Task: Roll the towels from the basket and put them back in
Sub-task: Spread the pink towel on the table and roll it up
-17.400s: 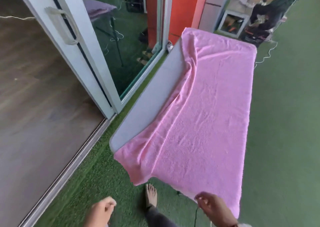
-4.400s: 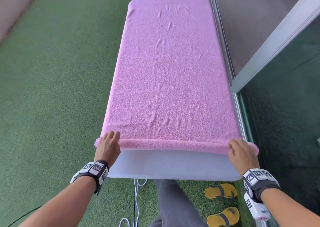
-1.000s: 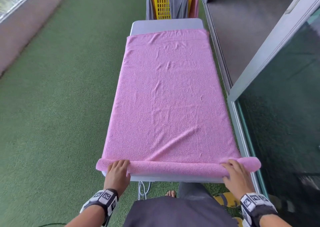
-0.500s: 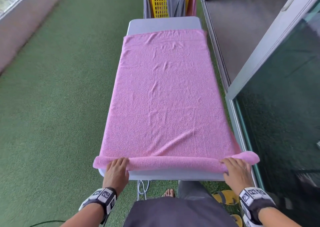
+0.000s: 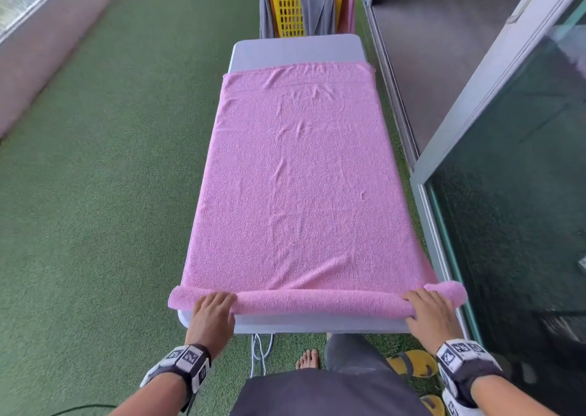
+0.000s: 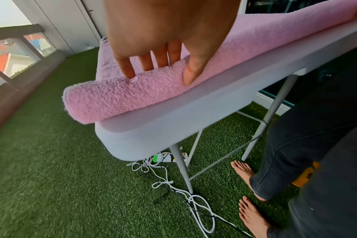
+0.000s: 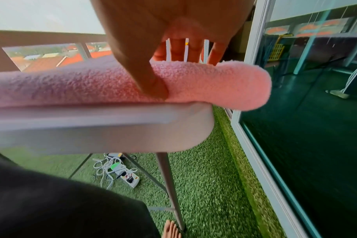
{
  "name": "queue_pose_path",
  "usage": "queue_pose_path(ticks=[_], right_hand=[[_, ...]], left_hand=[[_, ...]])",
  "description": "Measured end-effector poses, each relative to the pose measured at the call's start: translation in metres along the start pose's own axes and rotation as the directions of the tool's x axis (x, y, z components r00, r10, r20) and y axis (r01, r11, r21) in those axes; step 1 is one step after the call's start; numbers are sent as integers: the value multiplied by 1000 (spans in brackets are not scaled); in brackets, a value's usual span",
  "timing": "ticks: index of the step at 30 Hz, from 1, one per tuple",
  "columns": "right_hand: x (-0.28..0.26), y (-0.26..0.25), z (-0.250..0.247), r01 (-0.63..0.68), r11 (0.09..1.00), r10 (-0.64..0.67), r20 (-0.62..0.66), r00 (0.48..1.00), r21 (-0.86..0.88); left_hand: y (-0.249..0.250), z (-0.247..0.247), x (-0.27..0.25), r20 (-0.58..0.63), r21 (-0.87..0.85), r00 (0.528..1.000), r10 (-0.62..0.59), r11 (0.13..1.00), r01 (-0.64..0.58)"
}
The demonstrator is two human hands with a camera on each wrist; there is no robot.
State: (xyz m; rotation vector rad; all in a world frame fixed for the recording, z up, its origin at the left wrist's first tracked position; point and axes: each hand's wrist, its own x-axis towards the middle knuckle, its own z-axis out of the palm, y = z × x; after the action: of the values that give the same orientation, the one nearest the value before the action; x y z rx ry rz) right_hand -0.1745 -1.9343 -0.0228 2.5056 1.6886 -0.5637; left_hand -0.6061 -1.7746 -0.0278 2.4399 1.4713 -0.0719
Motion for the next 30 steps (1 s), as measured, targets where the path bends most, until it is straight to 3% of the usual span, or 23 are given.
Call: queue_pose_path(ticks=[4,7,9,12,15,18,22,25,28,30], right_hand=[[17,-6,-19,15,997,-13,22,1000,-75],[25,-1,-23,0,1000,2,-104,995,14],[19,1,-16,36,999,-30,-182,983,28],[2,1,0,62,998,-59,-99,993,28],[-2,-5,-6,-45,998,45,-5,999,-33],[16,-8,-22,-44,996,42,-31,999,-82],[30,-8,-32,-43,998,50,-173,984,42],[14,-9,-14,41,995,-30,-117,993,88],[-2,-10,0,-7,999,7,-9,1000,51],[2,-15,-9,-47,998,48,-12,999,31]], left_hand=[[-4,-12,15,-66,12,997,27,1000,-27],[-4,-10,24,-54,-17,997,-52,999,52],[-4,-4,22,-10,-51,999,-34,998,33],[-4,1,14,72,-64,997,4,998,1],[-1,-8,18,38,-60,999,-27,998,30],[1,-19,32,13,0,1000,-2,1000,2],[-3,-11,42,-37,-42,997,-69,997,68],[-5,-3,28,7,-32,1000,27,999,-26],[-6,-6,18,38,-61,999,15,998,-13],[-4,-15,21,11,-48,1000,20,999,-19]])
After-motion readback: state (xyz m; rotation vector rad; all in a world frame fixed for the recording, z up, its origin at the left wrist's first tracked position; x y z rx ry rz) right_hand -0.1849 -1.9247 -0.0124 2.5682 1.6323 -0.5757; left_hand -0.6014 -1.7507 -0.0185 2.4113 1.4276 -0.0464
